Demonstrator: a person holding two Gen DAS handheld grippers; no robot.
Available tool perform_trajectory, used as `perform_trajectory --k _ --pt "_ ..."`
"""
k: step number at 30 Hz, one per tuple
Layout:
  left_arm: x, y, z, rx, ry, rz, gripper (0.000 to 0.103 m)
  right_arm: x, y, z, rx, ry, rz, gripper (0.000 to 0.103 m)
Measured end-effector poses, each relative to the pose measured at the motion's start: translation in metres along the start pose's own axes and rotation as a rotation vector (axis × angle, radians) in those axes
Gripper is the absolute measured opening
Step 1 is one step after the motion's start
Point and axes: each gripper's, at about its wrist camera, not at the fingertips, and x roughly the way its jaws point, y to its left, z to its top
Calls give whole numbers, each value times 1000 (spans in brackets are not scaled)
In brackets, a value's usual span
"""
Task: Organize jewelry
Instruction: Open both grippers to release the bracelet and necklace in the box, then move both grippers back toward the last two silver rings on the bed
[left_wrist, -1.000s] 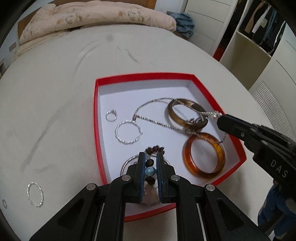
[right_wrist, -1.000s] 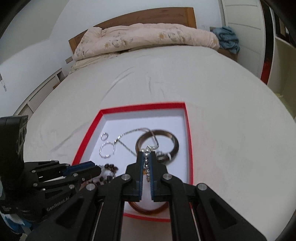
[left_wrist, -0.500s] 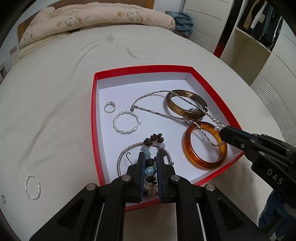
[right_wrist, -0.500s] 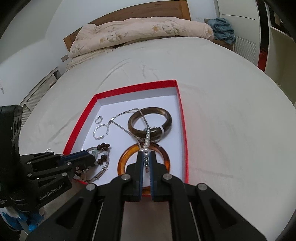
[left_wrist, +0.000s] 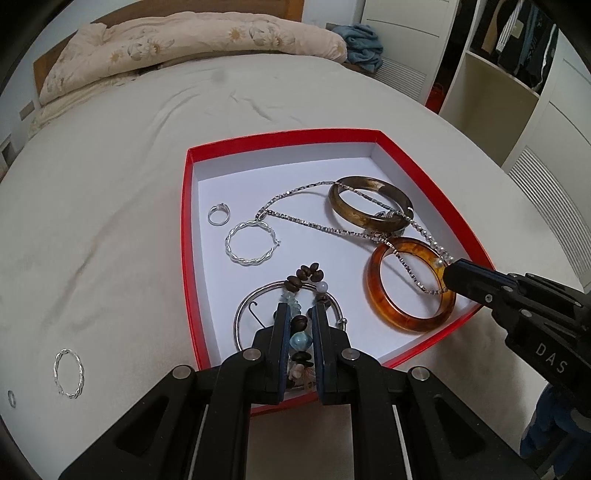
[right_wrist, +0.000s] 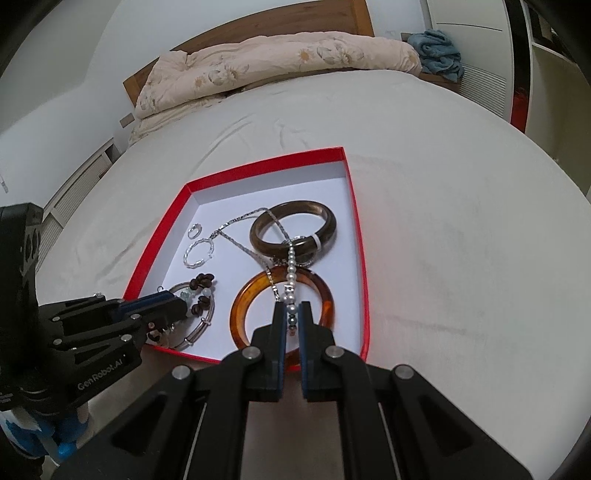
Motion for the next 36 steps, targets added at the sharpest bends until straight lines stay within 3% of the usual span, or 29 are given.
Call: perform_trajectory --k 9,11,13,21,29,36 --pt "1 -2 -1 -7 2 15 12 -3 0 -2 3 -13 0 6" --pt "0 0 -1 -14 4 13 17 -5 0 -3 2 -15 0 7" --pt "-2 0 -2 -19 3 13 33 -7 1 -4 0 -17 -1 7" --pt "-21 -2 -1 -27 -16 16 35 -26 1 -7 3 -29 -16 14" --pt "-79 0 -10 -60 -61 23 42 -80 4 -22 41 -59 -40 14" --pt "-154 12 -42 -115 -115 59 48 -136 21 -52 54 -67 -44 17"
